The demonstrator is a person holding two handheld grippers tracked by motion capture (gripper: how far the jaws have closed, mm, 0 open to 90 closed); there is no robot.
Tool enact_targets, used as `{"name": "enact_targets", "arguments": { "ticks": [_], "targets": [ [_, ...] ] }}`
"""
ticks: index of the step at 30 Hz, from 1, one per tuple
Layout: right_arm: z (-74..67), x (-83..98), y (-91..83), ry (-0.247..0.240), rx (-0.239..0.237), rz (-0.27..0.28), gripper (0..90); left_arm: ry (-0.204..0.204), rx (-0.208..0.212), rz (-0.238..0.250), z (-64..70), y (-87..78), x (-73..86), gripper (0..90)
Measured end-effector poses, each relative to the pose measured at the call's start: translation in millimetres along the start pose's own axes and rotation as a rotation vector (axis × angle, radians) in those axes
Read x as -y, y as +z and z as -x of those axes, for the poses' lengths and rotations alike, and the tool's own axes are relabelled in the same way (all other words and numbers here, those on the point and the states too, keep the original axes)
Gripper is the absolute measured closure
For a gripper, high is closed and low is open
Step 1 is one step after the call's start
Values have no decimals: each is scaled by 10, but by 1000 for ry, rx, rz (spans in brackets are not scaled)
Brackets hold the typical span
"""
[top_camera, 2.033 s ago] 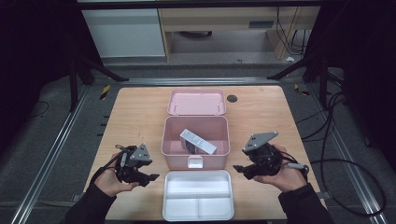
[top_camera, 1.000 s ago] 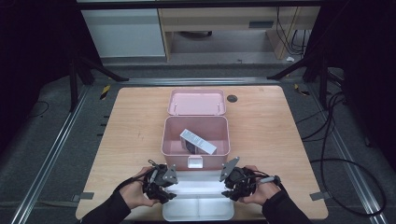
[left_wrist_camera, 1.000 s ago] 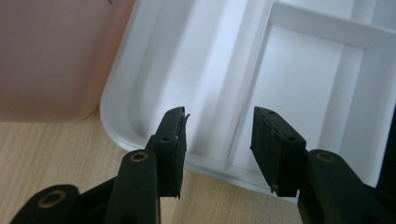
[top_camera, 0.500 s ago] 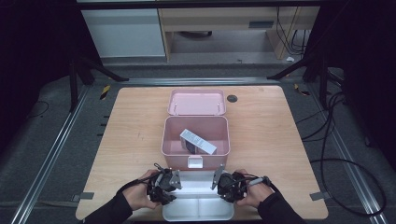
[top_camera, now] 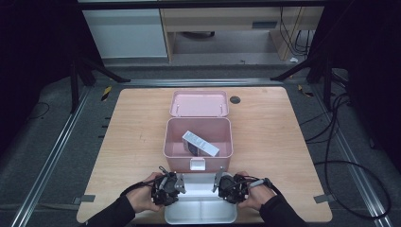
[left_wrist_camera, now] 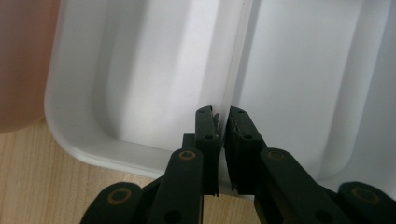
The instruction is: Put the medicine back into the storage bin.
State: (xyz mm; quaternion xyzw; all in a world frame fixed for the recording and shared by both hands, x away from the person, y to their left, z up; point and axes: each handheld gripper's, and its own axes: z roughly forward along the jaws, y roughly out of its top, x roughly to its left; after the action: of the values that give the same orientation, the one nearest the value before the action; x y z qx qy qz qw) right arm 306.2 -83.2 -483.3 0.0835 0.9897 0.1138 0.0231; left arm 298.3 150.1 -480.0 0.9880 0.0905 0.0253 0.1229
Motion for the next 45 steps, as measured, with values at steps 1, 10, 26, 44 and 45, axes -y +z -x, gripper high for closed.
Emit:
{"name": "enact_targets", "arguments": {
  "ticks": [1, 10, 26, 44, 45],
  "targets": [
    [-5, -2, -4, -1, -4, -4, 847, 1, 12, 0, 1, -8, 0, 841],
    [-104, 1, -159, -27, -35, 12, 855, 37, 54, 26, 106, -219, 6, 864],
    [-174, -76, -1003, -49, -34, 106, 863, 54, 45, 82, 131, -1084, -129, 869],
    [584, -267, -1493, -49, 48, 153, 860, 92, -30, 119, -679, -1537, -383, 871],
    [641, -280, -1508, -47, 56, 155, 858, 101, -33, 118, -737, -1552, -396, 872]
  ]
}}
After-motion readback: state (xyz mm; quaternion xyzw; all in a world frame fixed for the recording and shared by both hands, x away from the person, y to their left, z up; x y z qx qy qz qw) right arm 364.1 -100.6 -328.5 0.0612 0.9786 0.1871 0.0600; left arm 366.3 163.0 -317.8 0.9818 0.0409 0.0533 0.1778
